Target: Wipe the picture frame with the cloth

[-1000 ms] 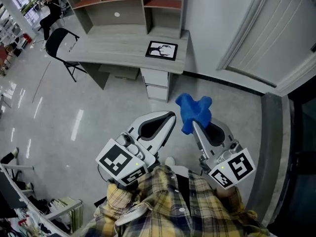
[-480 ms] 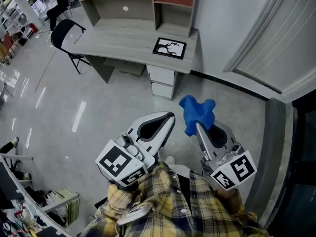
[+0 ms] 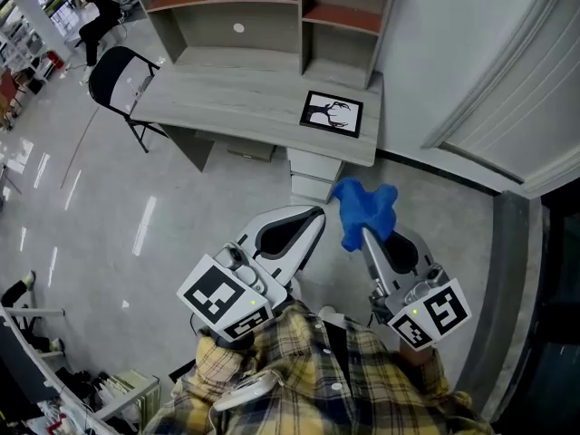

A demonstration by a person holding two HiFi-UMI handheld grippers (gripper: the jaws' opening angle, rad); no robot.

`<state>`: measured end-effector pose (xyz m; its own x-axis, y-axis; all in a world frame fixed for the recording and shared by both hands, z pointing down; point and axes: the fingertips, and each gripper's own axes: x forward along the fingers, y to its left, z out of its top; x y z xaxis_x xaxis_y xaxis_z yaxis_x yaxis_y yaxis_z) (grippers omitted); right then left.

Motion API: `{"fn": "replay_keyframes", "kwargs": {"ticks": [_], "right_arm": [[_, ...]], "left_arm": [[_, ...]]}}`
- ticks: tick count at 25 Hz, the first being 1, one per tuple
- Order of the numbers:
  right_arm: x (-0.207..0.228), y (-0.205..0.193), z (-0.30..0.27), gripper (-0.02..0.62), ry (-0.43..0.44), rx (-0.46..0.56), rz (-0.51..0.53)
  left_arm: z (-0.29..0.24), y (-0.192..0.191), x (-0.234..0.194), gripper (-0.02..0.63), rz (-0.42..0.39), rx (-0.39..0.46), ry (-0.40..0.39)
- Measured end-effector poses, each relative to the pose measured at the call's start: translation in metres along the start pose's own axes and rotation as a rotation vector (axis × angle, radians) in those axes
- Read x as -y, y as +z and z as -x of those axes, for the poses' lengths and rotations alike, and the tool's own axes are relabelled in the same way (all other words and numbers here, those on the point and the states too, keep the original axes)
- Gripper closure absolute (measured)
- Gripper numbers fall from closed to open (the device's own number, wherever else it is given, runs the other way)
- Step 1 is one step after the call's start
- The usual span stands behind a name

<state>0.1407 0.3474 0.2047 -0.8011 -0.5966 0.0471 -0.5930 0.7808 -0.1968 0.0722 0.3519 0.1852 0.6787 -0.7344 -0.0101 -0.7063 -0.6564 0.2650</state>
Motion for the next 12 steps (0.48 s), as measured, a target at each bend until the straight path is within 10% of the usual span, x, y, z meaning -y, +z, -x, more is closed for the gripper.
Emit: {"fn": "replay_keyframes", "kwargs": {"ticks": [12], "right_arm": [[0.018,-0.008,-0.116,0.543,-0.17,-0.057,-0.011]], "left_arm": [[0.025,0.02,-0.143,0.6,0.033,-0.053,-0.036]]}}
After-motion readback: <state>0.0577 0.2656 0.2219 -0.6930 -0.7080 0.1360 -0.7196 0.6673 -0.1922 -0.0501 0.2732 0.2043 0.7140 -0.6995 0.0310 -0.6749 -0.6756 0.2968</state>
